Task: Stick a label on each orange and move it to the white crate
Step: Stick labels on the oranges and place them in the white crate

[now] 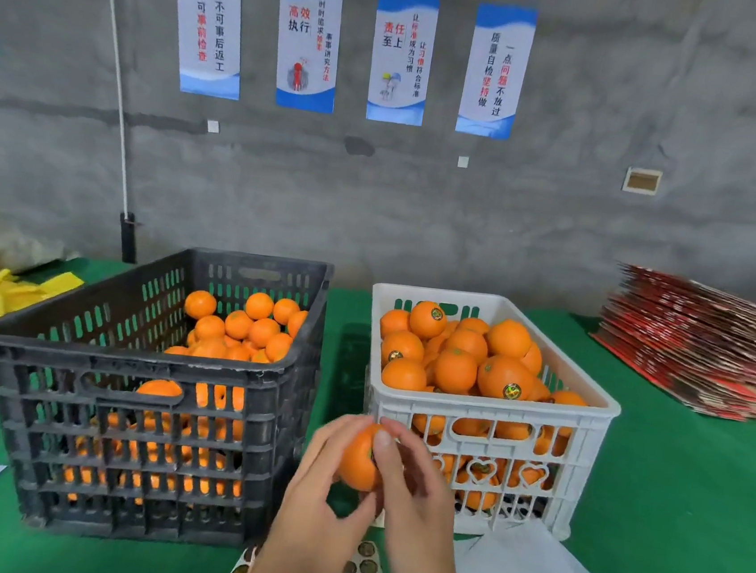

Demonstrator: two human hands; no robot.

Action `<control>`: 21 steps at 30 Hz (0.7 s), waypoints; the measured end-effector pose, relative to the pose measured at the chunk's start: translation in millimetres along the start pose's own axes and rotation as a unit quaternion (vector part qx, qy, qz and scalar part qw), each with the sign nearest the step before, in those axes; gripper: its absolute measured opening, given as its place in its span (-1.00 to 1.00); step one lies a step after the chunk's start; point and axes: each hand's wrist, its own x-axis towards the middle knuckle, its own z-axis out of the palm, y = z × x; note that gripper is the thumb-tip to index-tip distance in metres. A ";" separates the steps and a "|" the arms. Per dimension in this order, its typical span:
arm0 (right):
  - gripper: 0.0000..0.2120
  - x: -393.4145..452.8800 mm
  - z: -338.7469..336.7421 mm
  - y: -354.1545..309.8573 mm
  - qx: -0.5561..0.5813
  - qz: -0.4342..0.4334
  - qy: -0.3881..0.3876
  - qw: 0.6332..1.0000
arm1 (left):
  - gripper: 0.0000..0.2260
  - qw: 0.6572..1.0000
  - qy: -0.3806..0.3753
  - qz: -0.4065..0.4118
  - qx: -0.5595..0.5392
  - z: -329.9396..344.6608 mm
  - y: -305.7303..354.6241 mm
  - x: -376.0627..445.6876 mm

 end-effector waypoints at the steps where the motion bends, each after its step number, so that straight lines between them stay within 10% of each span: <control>1: -0.70 8.1 -1.5 -10.8 0.020 -0.020 0.007 1.000 | -0.39 0.999 -0.008 -0.001 -0.033 4.3 9.4 12.5; 15: -0.75 135.8 -41.3 -86.5 -0.102 -0.169 0.056 0.979 | -0.69 0.948 -0.064 -0.170 -0.261 67.7 62.3 166.7; 21: -0.62 164.0 -49.3 -76.8 -0.177 -0.172 0.044 0.968 | -0.67 0.990 -0.026 -0.117 -0.076 69.3 54.4 204.1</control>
